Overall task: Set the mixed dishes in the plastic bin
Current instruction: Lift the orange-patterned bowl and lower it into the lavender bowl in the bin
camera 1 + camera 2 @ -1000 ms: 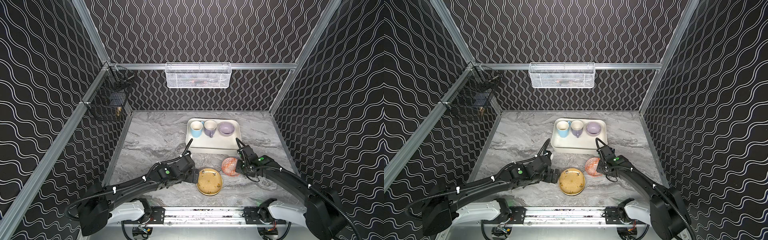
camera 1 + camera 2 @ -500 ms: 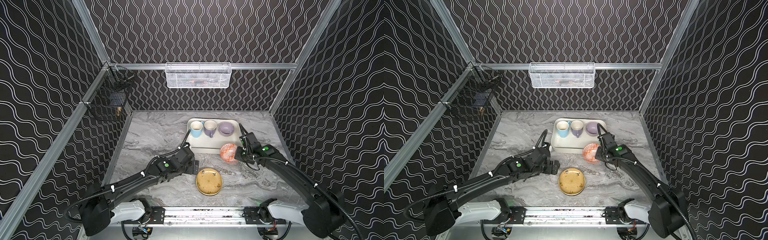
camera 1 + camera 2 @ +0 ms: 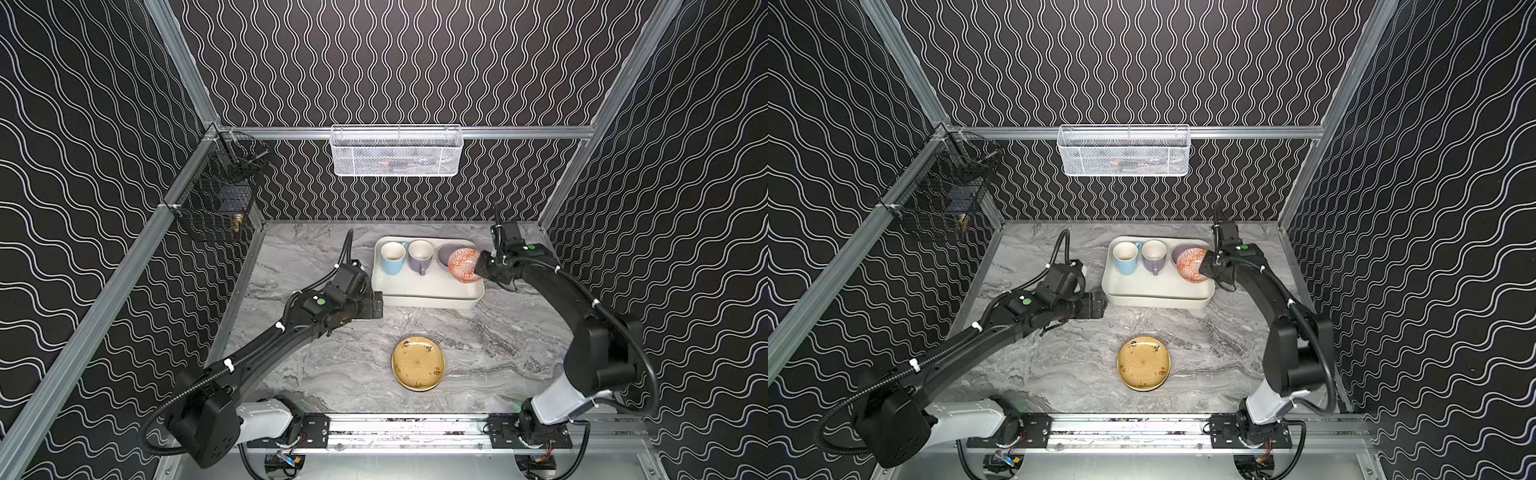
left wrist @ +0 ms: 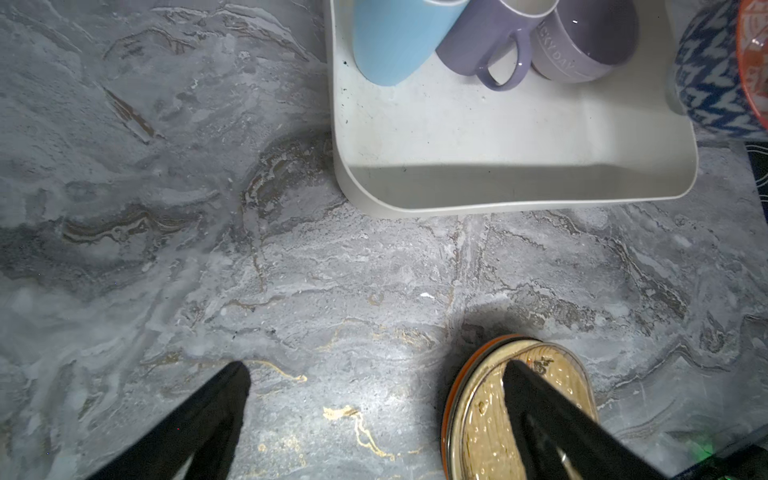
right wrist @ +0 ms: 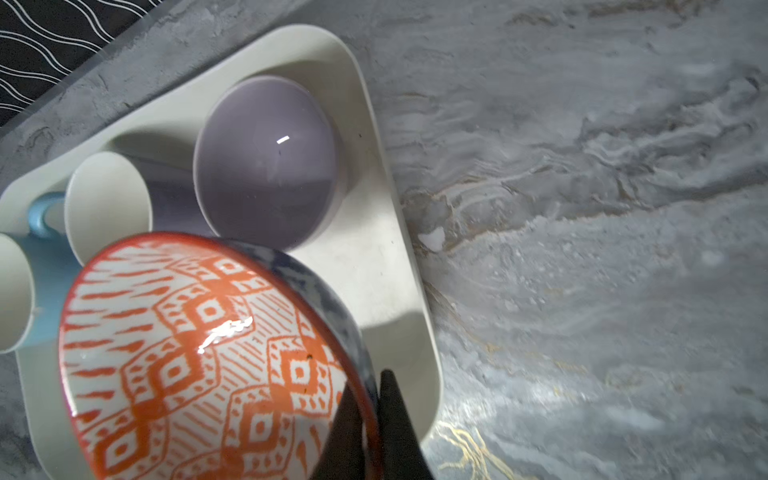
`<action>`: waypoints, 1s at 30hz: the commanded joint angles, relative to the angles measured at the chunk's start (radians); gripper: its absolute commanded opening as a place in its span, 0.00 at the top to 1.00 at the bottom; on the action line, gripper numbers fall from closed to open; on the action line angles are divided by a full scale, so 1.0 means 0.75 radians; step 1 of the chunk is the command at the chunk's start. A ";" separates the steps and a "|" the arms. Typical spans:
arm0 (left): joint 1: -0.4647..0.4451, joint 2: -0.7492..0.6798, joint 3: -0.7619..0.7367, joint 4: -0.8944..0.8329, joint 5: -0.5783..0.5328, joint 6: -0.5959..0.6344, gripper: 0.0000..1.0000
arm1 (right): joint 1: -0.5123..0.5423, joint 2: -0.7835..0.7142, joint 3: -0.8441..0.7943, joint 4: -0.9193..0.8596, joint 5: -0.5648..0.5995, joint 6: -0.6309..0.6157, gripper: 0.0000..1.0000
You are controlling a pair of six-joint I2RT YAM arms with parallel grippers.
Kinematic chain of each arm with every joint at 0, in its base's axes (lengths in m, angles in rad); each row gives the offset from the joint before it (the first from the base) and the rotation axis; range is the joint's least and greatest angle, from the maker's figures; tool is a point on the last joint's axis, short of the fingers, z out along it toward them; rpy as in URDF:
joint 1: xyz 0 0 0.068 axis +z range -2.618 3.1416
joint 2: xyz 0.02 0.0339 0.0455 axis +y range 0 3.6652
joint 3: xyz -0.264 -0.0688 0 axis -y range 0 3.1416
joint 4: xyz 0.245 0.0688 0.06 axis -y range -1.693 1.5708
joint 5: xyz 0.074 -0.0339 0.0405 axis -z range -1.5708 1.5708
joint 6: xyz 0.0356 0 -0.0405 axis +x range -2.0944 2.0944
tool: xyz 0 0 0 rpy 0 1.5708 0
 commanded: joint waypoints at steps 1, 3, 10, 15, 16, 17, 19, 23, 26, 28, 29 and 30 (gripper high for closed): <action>0.042 0.040 0.039 0.009 0.057 0.058 0.01 | -0.008 0.106 0.116 0.034 -0.046 -0.035 0.91; 0.072 0.072 0.053 0.017 0.079 0.064 0.01 | -0.015 0.181 0.183 0.033 -0.062 -0.039 0.91; 0.133 0.111 0.047 0.036 0.120 0.067 0.01 | -0.031 0.381 0.343 0.027 -0.091 -0.047 0.91; 0.144 0.113 0.042 0.035 0.104 0.073 0.01 | -0.038 0.461 0.408 0.022 -0.098 -0.055 0.91; 0.145 0.114 0.041 0.035 0.106 0.073 0.01 | -0.038 0.474 0.413 0.020 -0.102 -0.057 0.90; 0.148 0.116 0.040 0.036 0.109 0.073 0.01 | -0.040 0.485 0.419 0.019 -0.105 -0.057 0.90; 0.149 0.123 0.040 0.040 0.117 0.073 0.01 | -0.040 0.505 0.420 0.017 -0.110 -0.060 0.90; 0.150 0.124 0.039 0.040 0.122 0.074 0.01 | -0.040 0.530 0.417 0.016 -0.115 -0.066 0.89; 0.151 0.121 0.038 0.040 0.120 0.073 0.01 | -0.044 0.544 0.420 0.007 -0.123 -0.077 0.89; 0.153 0.117 0.035 0.040 0.124 0.073 0.01 | -0.042 0.549 0.418 -0.008 -0.130 -0.082 0.88; 0.153 0.116 0.034 0.042 0.126 0.073 0.01 | -0.042 0.548 0.414 -0.015 -0.137 -0.086 0.88; 0.154 0.115 0.033 0.043 0.130 0.073 0.01 | -0.043 0.545 0.407 -0.022 -0.141 -0.088 0.88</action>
